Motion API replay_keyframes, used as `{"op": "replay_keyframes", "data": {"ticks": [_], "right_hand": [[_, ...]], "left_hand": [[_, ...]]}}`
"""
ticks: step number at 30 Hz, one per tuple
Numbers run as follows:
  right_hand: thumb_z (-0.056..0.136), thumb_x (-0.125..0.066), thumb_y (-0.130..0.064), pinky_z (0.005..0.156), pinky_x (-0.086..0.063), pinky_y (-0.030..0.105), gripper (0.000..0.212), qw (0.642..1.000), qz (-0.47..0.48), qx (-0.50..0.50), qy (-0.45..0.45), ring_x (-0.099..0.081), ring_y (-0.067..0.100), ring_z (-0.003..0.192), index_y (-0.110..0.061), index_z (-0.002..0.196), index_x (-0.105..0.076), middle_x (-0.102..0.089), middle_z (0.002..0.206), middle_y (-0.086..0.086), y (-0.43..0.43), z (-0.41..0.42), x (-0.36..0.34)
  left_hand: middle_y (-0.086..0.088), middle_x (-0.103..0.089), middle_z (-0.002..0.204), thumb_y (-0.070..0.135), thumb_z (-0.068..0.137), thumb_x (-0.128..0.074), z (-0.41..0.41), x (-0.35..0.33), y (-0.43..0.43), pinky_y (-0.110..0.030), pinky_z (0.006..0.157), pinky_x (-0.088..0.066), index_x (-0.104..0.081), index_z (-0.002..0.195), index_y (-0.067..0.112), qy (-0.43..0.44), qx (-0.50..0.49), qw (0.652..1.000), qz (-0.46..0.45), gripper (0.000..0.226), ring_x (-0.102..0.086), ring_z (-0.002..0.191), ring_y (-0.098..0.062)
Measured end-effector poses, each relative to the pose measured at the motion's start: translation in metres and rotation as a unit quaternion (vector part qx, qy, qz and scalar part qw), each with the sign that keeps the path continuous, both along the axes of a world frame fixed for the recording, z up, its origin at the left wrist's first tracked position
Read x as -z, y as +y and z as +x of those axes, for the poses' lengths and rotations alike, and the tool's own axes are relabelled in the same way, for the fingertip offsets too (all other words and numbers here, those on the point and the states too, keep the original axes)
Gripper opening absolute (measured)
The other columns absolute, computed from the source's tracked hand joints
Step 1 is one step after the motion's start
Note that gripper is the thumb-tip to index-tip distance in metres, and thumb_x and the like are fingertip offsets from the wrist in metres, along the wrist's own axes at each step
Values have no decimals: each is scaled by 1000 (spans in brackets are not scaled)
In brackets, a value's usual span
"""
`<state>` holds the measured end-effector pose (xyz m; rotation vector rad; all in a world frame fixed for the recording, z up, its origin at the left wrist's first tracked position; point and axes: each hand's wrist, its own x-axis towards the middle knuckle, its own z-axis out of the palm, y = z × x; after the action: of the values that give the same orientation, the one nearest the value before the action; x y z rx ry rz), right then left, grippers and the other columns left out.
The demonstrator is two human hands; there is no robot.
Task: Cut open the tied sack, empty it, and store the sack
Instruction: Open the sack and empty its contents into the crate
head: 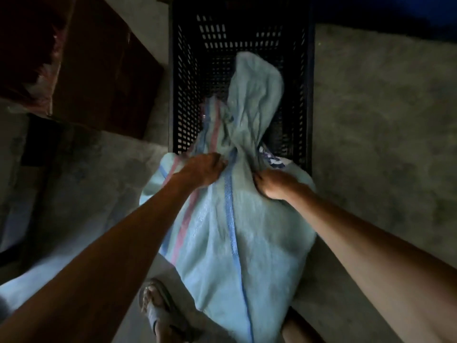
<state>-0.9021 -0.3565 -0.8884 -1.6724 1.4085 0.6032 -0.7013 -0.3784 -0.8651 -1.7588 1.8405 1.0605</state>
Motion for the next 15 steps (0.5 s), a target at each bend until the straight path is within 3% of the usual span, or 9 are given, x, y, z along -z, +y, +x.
{"op": "replay_keyframes", "data": {"ticks": [2,5,8,10,12,15], "right_hand": [[105,-30,-37,91,-51,46,45,997,-68,35,-8,-64,39,109,-10,122,-62,-67,121,24,9,4,-13],[99,-48,-25,103,-43,43,38,958,-229,139,-98,-59,35,119,-6,129,-61,-65,128,20,27,13,-54],[93,-56,-24,99,-44,46,32,917,-316,217,-107,-59,35,114,-8,119,-65,-65,119,15,79,16,-114],[92,-58,-26,91,-46,46,27,916,-283,273,-75,-61,36,104,-9,111,-65,-67,107,15,135,23,-141],[92,-60,-33,91,-48,44,30,935,-181,304,-10,-63,36,104,-8,109,-64,-69,103,15,197,33,-148],[84,-69,-51,98,-48,41,66,911,4,397,110,-60,35,119,-1,126,-58,-65,122,22,296,54,-123]], "left_hand": [[-27,-64,134,28,107,-43,7,-10,12,-42,102,-47,-55,139,7,41,-17,998,-54,41,-60,124,-39],[-25,-67,129,17,102,-53,25,-43,40,-42,103,-47,-60,134,2,122,-123,966,-191,36,-62,119,-39],[-27,-67,122,14,93,-54,59,-81,88,-44,97,-46,-62,127,-2,113,-189,942,-252,39,-61,115,-42],[-27,-66,122,9,91,-59,91,-95,128,-43,96,-46,-61,127,-3,75,-218,942,-243,38,-60,115,-43],[-27,-64,127,7,91,-63,124,-92,167,-44,97,-47,-57,131,-2,24,-250,949,-190,41,-59,117,-44],[-27,-53,143,16,95,-66,169,-59,215,-42,108,-43,-46,143,0,-36,-303,950,-64,55,-51,131,-40]]}}
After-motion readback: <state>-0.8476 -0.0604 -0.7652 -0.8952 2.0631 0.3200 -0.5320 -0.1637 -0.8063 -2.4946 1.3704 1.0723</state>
